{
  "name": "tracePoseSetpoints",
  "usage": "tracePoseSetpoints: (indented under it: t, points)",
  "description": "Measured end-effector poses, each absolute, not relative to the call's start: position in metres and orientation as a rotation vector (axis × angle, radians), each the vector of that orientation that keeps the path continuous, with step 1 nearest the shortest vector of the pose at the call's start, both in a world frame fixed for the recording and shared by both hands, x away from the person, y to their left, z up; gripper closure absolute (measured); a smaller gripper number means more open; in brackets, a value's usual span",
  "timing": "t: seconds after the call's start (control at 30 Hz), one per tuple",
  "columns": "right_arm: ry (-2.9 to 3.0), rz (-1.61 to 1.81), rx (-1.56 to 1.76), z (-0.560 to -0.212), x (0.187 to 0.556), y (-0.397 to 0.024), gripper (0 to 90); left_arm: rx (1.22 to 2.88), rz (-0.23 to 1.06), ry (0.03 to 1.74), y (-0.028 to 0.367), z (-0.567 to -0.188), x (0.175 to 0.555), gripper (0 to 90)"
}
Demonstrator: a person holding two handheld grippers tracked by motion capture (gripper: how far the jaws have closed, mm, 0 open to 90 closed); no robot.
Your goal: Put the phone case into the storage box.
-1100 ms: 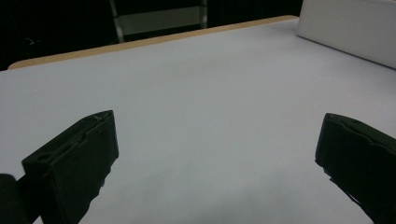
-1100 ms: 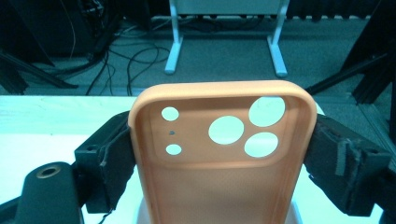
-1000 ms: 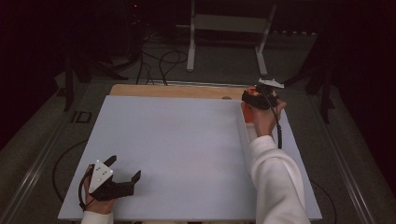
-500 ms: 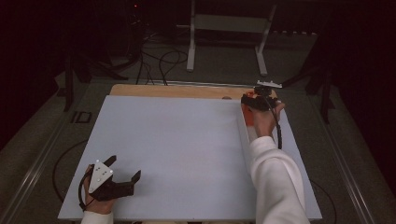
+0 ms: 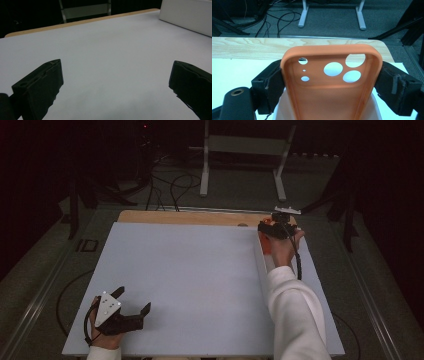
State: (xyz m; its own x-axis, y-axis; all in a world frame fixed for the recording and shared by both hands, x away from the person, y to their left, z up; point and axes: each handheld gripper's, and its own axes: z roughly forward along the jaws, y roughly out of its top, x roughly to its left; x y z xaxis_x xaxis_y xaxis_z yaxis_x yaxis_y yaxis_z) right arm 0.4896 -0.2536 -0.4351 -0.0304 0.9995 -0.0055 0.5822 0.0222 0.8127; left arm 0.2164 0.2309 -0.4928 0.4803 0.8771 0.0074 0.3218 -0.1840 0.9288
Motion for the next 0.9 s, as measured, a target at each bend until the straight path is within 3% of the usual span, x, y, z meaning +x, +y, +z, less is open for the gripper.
tracePoseSetpoints:
  t: [0.9]
  points:
    - [1.659,0.948,1.577,-0.4255,0.4842,-0.2536,11.5,1.742,0.704,1.023,0.2303,-0.4927,0.2164,0.1]
